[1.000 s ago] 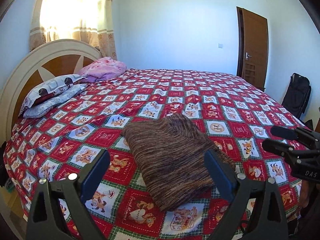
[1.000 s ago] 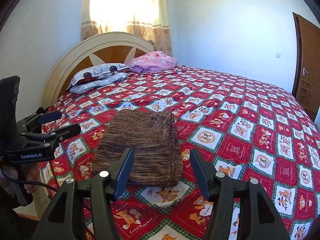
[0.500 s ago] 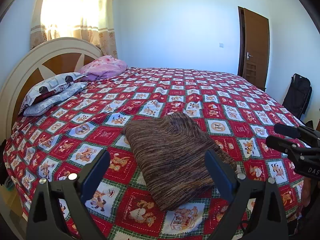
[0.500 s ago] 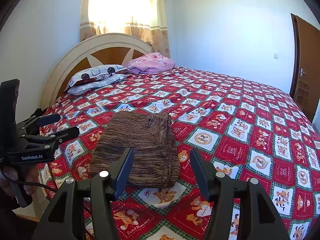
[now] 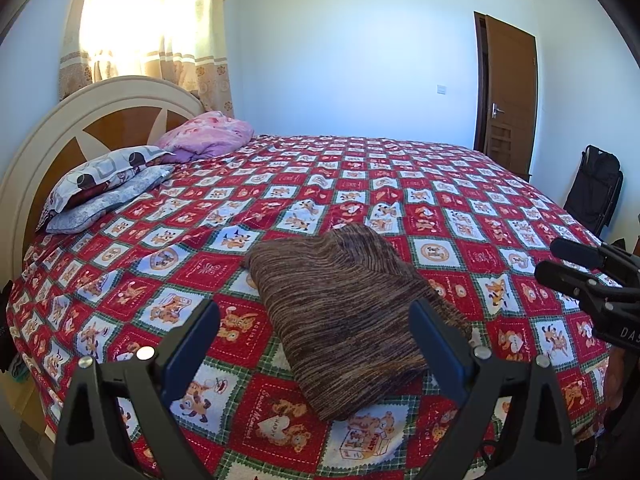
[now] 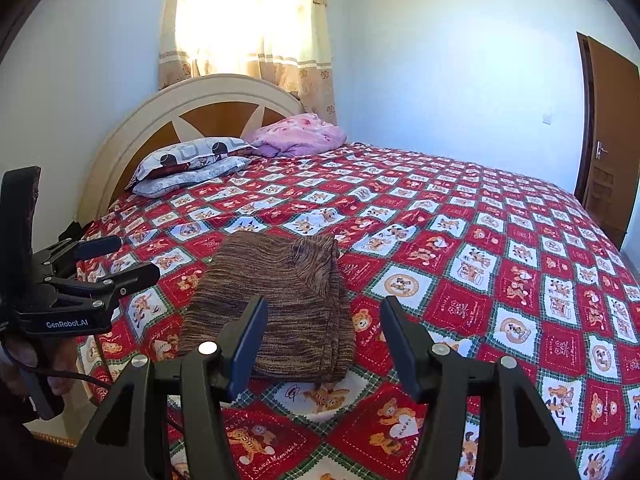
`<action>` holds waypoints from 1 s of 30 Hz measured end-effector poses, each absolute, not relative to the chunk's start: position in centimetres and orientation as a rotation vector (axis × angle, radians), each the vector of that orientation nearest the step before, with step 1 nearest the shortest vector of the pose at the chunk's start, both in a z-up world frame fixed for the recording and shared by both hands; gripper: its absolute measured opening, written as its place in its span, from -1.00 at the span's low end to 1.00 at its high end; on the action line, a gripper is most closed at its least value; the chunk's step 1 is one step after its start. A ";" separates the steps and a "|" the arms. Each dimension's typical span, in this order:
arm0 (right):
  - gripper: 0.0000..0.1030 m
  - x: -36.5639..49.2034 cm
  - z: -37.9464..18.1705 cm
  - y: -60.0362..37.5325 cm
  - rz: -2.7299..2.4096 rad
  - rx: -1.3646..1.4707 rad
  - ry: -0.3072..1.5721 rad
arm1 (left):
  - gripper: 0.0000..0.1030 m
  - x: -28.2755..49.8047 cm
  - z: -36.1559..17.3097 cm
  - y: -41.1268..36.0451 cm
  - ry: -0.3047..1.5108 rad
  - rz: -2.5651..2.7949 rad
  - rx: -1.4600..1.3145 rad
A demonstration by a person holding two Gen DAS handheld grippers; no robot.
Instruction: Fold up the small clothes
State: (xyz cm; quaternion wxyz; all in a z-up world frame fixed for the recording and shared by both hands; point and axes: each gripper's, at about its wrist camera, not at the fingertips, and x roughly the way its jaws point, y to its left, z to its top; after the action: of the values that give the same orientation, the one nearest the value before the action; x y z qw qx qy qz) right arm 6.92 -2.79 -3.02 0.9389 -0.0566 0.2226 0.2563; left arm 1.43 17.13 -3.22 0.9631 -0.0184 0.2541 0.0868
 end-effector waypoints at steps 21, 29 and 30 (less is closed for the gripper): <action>0.16 6.4 -2.7 -2.3 0.526 -0.119 0.443 | 1.00 1.7 -3.3 17.2 0.527 0.190 -0.022; 0.16 6.3 -3.1 -1.9 0.540 -0.134 0.448 | 1.00 1.7 -3.1 18.0 0.516 0.229 -0.024; 0.16 6.3 -3.2 -1.8 0.541 -0.135 0.449 | 1.00 1.7 -3.1 18.1 0.513 0.232 -0.027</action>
State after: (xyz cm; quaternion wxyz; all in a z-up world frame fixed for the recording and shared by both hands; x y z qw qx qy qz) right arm 6.32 -1.81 -3.19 0.9365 -0.0660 0.2200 0.2649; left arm 1.66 18.12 -3.13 0.9606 -0.0132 0.2530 0.1144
